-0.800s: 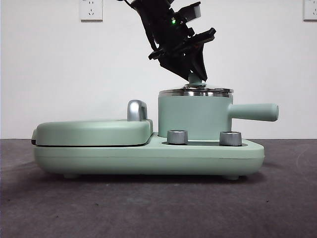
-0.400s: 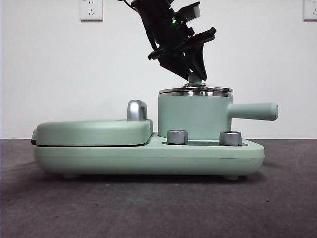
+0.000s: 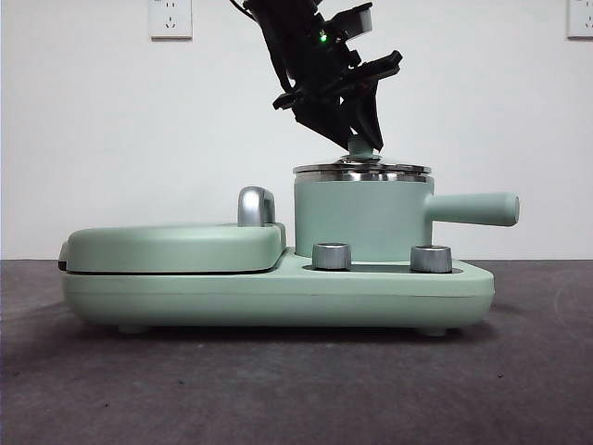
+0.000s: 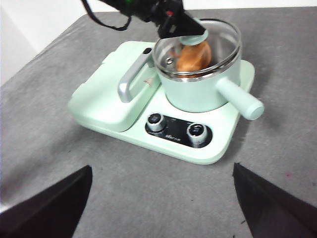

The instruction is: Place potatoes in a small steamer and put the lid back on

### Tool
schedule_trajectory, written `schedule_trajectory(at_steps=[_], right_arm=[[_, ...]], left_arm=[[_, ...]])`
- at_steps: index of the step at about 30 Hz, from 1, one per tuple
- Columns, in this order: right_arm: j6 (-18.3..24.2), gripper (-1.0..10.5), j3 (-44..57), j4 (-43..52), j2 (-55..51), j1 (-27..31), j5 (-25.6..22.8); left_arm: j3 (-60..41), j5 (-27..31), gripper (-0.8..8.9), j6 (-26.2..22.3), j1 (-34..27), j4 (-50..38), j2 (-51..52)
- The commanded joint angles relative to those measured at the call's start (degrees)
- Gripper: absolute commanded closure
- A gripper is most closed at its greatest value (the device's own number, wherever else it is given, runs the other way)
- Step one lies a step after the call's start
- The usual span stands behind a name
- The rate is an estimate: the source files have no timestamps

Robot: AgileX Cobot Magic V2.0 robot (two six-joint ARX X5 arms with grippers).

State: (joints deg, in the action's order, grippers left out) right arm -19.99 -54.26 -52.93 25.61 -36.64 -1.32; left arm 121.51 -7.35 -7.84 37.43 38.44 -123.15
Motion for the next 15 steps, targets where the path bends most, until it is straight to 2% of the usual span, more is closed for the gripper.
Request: schedule_trajectory(at_steps=[1,15], right_arm=[[-0.63,5.0,-0.37,0.68,0.09,-0.42,-0.28],[-0.61,5.0,-0.37,0.66,0.09,-0.39,-0.66]], left_arm=[[1.88,0.09,7.97,1.51,0.57,0.85,0.24],[1.88,0.07,7.95,1.40,1.49,0.57,-0.39]])
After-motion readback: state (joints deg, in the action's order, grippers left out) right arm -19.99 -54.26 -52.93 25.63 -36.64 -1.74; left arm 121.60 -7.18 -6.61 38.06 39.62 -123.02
